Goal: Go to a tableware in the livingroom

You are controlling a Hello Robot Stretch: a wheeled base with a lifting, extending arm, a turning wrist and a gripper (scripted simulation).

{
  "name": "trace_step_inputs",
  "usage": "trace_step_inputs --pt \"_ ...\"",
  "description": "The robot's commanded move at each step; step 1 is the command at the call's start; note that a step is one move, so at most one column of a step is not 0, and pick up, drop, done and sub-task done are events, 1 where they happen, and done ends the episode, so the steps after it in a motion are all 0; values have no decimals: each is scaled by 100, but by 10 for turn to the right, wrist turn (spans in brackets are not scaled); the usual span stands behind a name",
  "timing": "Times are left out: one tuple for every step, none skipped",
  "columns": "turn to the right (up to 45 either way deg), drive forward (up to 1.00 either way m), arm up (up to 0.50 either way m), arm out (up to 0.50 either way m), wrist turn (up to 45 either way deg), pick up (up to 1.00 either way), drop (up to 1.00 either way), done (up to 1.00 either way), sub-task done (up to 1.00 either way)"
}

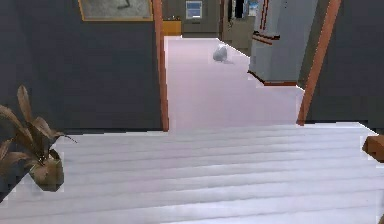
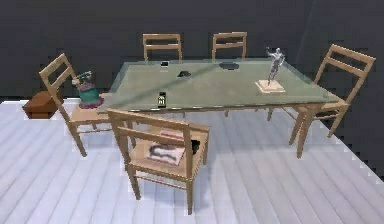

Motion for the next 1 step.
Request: trace_step_inputs --pt "60 0 0 0 0 0 0 0 0"
